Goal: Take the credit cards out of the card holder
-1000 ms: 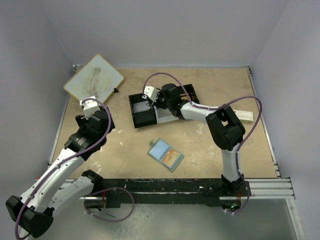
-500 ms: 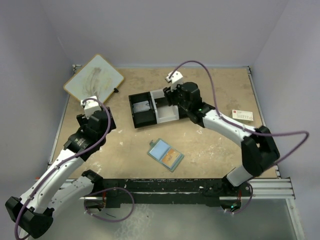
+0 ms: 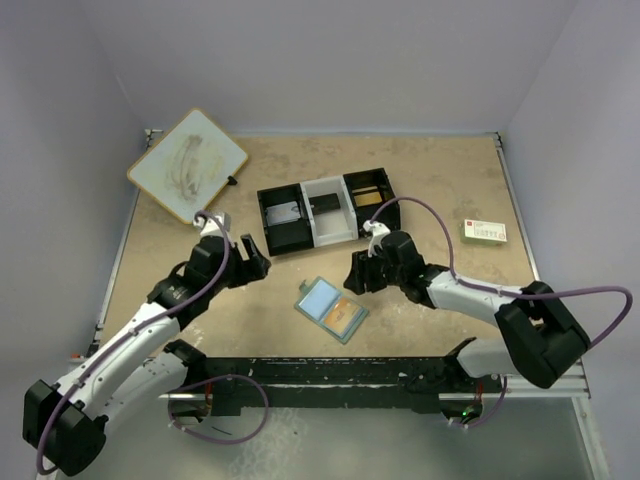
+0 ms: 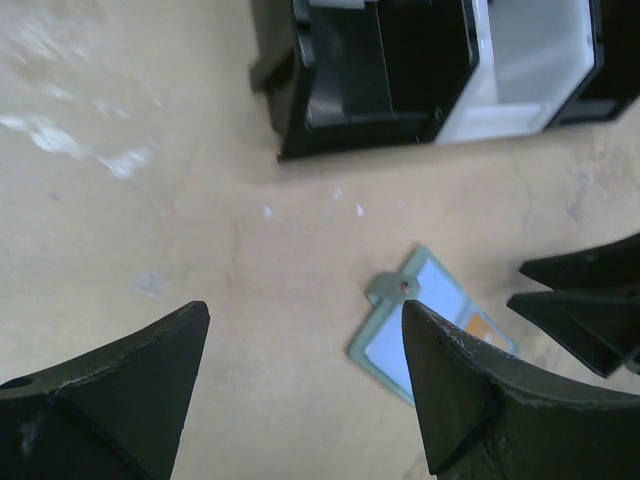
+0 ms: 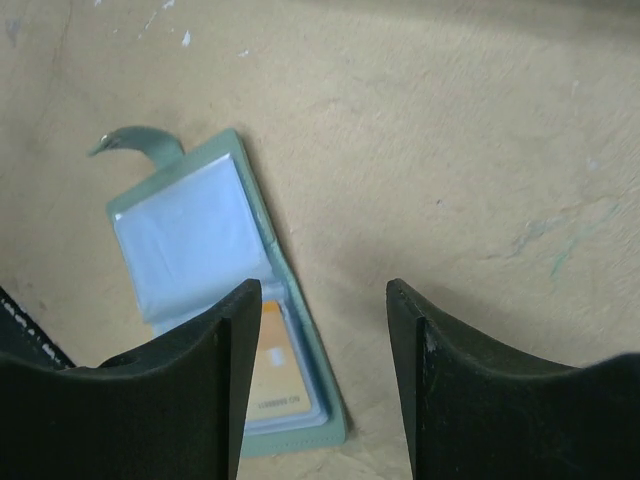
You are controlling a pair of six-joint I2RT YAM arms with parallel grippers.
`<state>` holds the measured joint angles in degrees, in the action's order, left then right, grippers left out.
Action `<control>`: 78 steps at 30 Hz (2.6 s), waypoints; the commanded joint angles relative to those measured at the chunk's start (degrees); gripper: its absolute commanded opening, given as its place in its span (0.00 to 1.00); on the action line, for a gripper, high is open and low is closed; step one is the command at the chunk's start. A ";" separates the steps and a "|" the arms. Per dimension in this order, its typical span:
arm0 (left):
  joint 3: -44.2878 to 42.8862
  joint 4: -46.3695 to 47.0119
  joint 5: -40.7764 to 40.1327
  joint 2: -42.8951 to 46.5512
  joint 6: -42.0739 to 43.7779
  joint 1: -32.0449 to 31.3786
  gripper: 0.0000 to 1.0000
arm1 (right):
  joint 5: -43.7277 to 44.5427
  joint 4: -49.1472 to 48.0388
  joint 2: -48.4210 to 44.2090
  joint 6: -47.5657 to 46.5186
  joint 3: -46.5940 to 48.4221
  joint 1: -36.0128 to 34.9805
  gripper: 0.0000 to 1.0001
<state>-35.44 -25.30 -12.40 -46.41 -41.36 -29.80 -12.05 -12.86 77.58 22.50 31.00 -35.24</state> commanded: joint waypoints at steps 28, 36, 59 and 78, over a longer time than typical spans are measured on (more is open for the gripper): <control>8.65 36.89 -5.98 -31.42 -22.55 -31.55 0.57 | -10.44 -5.77 -9.45 19.95 -16.40 -4.39 0.46; 2.26 36.17 -5.54 -38.11 -16.31 -31.55 0.55 | -3.49 -15.87 -5.95 31.95 -18.92 -18.44 0.45; -6.61 28.30 -9.74 -33.86 -8.47 -30.57 0.62 | 14.19 -3.56 -28.18 36.42 -20.39 -24.18 0.49; 8.10 27.80 -2.37 -20.90 -21.95 -33.55 0.47 | -3.05 -13.48 -7.84 22.09 -11.98 -13.03 0.37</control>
<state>-27.00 -2.28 -17.54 -66.57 -61.04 -61.87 -11.29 -22.63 66.65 47.64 16.43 -48.47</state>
